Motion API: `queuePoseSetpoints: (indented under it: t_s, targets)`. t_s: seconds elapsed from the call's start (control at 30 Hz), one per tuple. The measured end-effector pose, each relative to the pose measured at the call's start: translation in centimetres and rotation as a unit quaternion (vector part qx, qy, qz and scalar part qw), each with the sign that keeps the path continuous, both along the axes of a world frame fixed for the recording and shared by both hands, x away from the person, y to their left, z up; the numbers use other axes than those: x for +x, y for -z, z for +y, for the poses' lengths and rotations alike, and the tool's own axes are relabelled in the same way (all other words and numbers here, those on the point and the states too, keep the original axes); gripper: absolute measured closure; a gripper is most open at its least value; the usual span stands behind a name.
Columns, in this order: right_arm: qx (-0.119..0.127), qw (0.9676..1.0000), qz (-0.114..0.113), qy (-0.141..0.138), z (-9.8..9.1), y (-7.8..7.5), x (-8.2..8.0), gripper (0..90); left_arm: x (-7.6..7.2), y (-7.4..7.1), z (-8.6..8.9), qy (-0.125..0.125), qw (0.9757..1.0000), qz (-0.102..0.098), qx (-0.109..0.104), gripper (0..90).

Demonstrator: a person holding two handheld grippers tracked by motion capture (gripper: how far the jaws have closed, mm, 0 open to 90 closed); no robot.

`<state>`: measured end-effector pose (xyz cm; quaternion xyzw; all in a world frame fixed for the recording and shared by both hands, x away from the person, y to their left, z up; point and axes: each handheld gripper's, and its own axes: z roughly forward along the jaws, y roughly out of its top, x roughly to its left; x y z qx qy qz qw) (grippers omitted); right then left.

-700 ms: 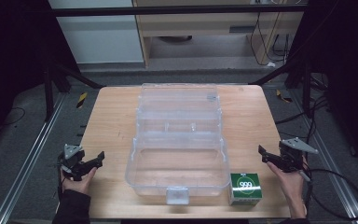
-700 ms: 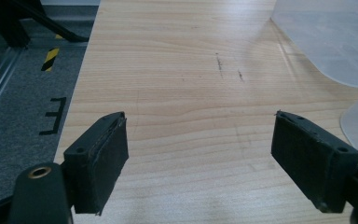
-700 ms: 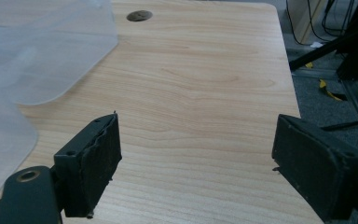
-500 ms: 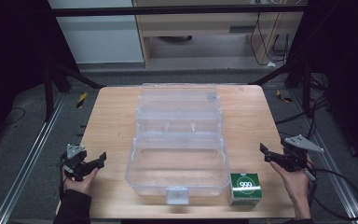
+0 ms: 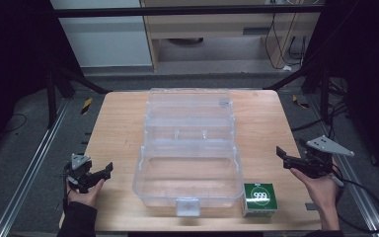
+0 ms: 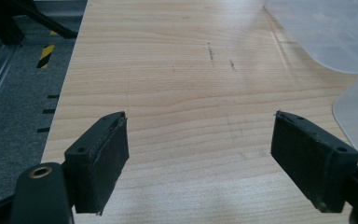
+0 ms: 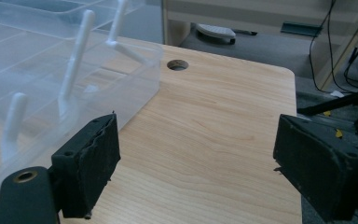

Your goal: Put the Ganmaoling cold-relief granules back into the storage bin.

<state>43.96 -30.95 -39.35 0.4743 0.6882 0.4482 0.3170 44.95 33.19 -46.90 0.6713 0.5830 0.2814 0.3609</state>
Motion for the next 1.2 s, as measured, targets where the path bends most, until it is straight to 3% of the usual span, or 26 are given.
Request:
queuePoseSetpoints:
  t_s: [0.17, 0.27, 0.5, 0.53, 0.57, 0.6, 0.63, 0.67, 0.7, 0.73, 0.87, 0.9, 0.93, 1.03, 1.07, 1.1, 1.13, 1.17, 1.2]
  targets:
    - [-0.026, 0.999, 0.009, -0.036, 0.5, -1.2, 0.2, 13.9, 0.0, 0.1, 0.0, 0.001, 1.0, 0.002, 0.003, 17.9]
    - [-0.044, 0.9965, 0.017, -0.069, 0.7, -2.2, 0.2, 13.1, 0.0, 0.1, 0.0, 0.002, 1.0, 0.001, 0.004, 17.9]
    - [-0.069, 0.9913, 0.032, -0.107, 1.1, -3.6, 0.0, 12.1, 0.0, 0.2, -0.2, 0.005, 1.0, 0.003, 0.008, 17.9]
    - [-0.084, 0.9878, 0.038, -0.125, 1.4, -4.0, -0.2, 11.8, 0.1, 0.2, -0.2, 0.006, 0.9999, 0.004, 0.007, 17.9]
    - [-0.084, 0.9878, 0.038, -0.125, 1.4, -4.0, -0.2, 11.8, 0.1, 0.2, -0.2, 0.006, 0.9999, 0.004, 0.007, 17.9]
    - [-0.095, 0.984, 0.045, -0.144, 1.7, -4.2, -0.4, 11.0, 0.1, 0.2, -0.2, 0.006, 0.9999, 0.005, 0.008, 17.9]
    - [-0.095, 0.984, 0.045, -0.144, 1.7, -4.2, -0.4, 11.0, 0.1, 0.2, -0.2, 0.006, 0.9999, 0.006, 0.009, 17.9]
    - [-0.108, 0.9793, 0.052, -0.163, 2.0, -4.4, -0.5, 10.2, 0.1, 0.3, -0.3, 0.008, 0.9999, 0.007, 0.01, 17.8]
    - [-0.108, 0.9793, 0.052, -0.163, 2.0, -4.4, -0.5, 10.2, 0.1, 0.3, -0.3, 0.008, 0.9999, 0.007, 0.01, 17.8]
    - [-0.122, 0.975, 0.056, -0.178, 2.3, -4.5, -0.7, 10.1, 0.1, 0.3, -0.3, 0.008, 0.9999, 0.006, 0.01, 17.8]
    - [-0.136, 0.9683, 0.062, -0.2, 2.7, -4.7, -0.9, 9.4, 0.1, 0.3, -0.3, 0.01, 0.9998, 0.008, 0.014, 17.8]
    - [-0.136, 0.9683, 0.062, -0.2, 2.7, -4.7, -0.9, 9.4, 0.1, 0.3, -0.3, 0.01, 0.9998, 0.008, 0.014, 17.8]
    - [-0.143, 0.9646, 0.067, -0.211, 2.9, -4.8, -1.1, 8.9, 0.2, 0.3, -0.4, 0.012, 0.9998, 0.009, 0.016, 17.7]
    - [-0.156, 0.9597, 0.072, -0.222, 3.2, -4.8, -1.2, 8.3, 0.1, 0.3, -0.4, 0.012, 0.9998, 0.008, 0.016, 17.7]
    - [-0.156, 0.9597, 0.072, -0.222, 3.2, -4.8, -1.2, 8.3, 0.1, 0.3, -0.4, 0.012, 0.9998, 0.008, 0.016, 17.7]
    - [-0.166, 0.9553, 0.079, -0.231, 3.3, -4.8, -1.3, 8.1, 0.1, 0.3, -0.4, 0.012, 0.9998, 0.008, 0.017, 17.7]
    - [-0.166, 0.9553, 0.079, -0.231, 3.3, -4.8, -1.3, 8.1, 0.1, 0.3, -0.4, 0.012, 0.9998, 0.008, 0.017, 17.7]
    - [-0.176, 0.9507, 0.084, -0.241, 3.5, -4.8, -1.4, 7.8, 0.1, 0.3, -0.4, 0.012, 0.9998, 0.008, 0.017, 17.7]
    - [-0.18, 0.9487, 0.086, -0.245, 3.6, -4.8, -1.5, 7.7, 0.1, 0.3, -0.4, 0.012, 0.9998, 0.007, 0.017, 17.7]
